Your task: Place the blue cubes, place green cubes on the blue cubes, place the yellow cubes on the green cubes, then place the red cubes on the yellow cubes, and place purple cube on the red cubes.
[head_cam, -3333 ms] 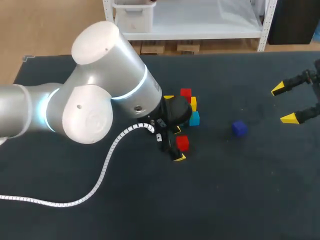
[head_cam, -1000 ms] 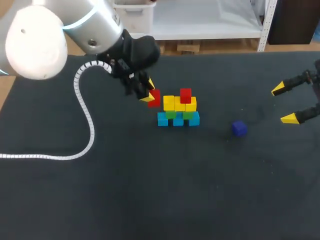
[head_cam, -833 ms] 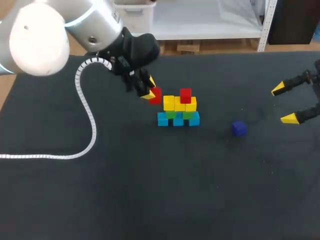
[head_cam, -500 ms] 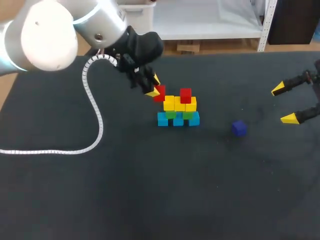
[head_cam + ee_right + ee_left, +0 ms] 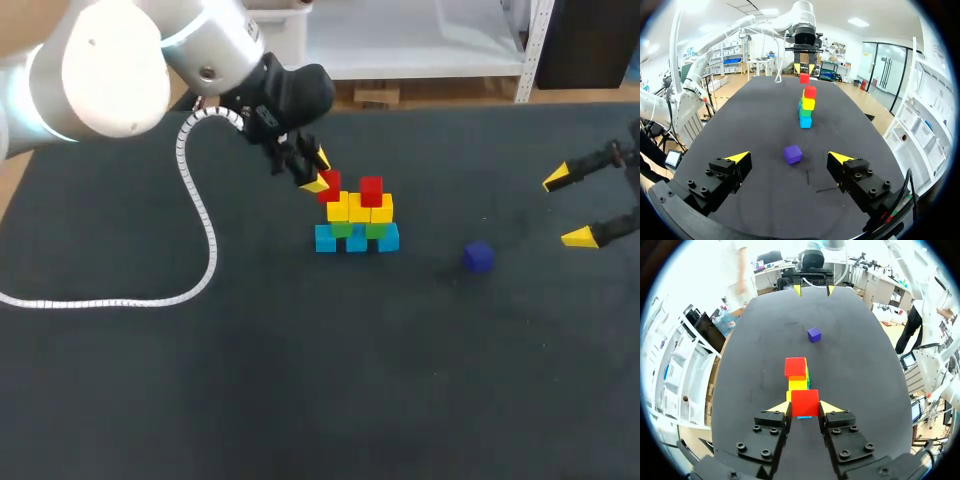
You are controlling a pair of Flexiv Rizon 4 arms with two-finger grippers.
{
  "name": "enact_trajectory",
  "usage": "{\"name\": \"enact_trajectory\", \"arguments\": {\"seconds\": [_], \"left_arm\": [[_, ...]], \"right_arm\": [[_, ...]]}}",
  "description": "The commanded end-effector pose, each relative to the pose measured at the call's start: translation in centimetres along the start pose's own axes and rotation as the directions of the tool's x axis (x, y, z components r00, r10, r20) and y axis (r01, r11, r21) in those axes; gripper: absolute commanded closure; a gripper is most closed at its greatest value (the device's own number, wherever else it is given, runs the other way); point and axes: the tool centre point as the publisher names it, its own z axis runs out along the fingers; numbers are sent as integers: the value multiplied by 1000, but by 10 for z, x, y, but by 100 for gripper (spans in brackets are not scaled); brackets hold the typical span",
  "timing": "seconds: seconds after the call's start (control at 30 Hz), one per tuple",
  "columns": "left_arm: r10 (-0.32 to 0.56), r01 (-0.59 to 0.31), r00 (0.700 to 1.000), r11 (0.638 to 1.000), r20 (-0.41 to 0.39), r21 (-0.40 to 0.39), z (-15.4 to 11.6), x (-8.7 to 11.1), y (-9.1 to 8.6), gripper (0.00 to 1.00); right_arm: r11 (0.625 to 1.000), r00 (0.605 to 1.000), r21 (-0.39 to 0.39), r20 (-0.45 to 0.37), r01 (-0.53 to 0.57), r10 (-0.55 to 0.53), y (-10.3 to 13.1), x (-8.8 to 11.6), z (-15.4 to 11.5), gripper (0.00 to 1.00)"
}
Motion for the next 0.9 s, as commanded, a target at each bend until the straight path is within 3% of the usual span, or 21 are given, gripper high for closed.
{"name": "enact_trajectory", "arguments": {"seconds": [0.03,0.9], "left_arm": [[6,-6,1000,1000,3,14,7,-3,8,100],[15,-17,999,999,44,34,23,-8,15,100]], "right_arm": [[1000,1000,0,1,1,-1,0,0,0,0],[1000,1000,0,1,1,-1,0,0,0,0]]}}
